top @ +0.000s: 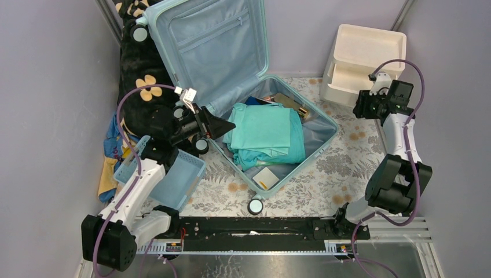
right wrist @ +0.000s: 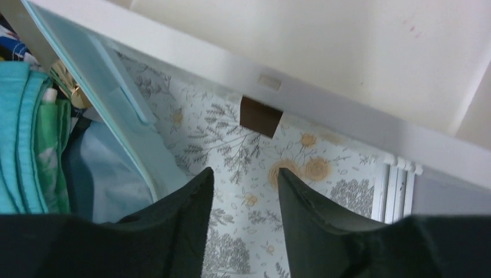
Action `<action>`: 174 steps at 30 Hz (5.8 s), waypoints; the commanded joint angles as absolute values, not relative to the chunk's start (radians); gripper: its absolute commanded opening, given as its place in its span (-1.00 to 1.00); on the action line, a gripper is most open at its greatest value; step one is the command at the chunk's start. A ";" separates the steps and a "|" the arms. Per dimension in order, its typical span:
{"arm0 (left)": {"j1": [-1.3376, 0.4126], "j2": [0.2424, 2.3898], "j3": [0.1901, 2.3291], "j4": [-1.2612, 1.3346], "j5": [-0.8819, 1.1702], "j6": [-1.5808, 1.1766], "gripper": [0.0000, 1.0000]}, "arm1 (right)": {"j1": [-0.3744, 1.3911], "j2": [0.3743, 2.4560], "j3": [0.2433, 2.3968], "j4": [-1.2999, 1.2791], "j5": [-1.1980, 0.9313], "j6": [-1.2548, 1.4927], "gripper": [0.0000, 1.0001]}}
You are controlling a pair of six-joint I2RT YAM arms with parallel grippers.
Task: Open, take out, and arrange the luggage
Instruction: Open the drawer in the storage box, then pick up the personal item from the luggage.
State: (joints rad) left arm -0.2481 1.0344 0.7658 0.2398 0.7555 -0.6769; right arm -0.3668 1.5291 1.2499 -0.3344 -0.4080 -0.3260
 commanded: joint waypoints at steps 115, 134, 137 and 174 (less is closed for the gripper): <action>-0.811 1.127 0.933 -0.094 -0.075 -0.307 0.80 | 0.267 2.014 1.599 -0.378 -0.009 -0.733 -0.20; -0.811 1.123 0.926 -0.095 -0.080 -0.299 0.81 | 0.280 2.134 1.632 -0.457 0.037 -0.707 0.03; -0.811 1.117 0.922 -0.095 -0.082 -0.299 0.81 | 0.280 2.162 1.648 -0.476 0.099 -0.725 0.08; -0.811 1.029 0.906 -0.091 -0.069 -0.320 0.82 | 0.259 1.709 1.644 -0.578 -0.211 -0.643 -0.96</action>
